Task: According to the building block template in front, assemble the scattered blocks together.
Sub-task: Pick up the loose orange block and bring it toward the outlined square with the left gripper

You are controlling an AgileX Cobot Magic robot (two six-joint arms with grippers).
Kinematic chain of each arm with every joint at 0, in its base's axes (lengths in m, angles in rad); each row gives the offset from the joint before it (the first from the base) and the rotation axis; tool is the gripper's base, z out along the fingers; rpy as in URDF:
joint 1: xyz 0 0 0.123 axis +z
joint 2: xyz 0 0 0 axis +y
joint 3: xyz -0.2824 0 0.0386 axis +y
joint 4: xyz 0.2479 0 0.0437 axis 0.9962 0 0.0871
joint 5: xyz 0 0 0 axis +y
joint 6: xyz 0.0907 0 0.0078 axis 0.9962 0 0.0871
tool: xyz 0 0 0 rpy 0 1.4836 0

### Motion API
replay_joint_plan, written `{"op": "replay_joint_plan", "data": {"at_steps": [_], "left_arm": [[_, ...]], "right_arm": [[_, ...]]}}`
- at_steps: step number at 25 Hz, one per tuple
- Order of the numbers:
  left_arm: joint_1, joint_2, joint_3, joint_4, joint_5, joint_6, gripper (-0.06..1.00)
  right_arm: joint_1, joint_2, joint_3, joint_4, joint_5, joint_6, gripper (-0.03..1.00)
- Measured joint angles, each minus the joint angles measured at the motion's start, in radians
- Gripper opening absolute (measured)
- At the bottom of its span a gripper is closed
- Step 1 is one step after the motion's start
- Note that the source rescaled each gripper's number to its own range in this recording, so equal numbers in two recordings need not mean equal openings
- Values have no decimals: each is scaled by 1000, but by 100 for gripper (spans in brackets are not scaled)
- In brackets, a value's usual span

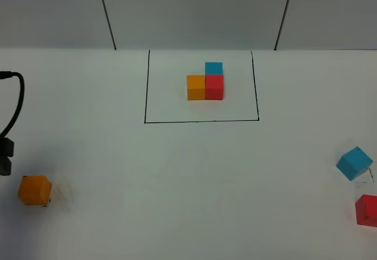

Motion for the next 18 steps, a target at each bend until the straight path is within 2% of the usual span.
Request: {"op": "replay_joint_plan", "data": {"at_steps": [11, 18], "left_arm": [[0, 175, -2, -11, -91, -15, 58], [-74, 288, -2, -8, -175, -13, 58]], "right_arm": [[0, 0, 0, 0, 0, 0, 9], [0, 0, 0, 0, 0, 0, 9]]}}
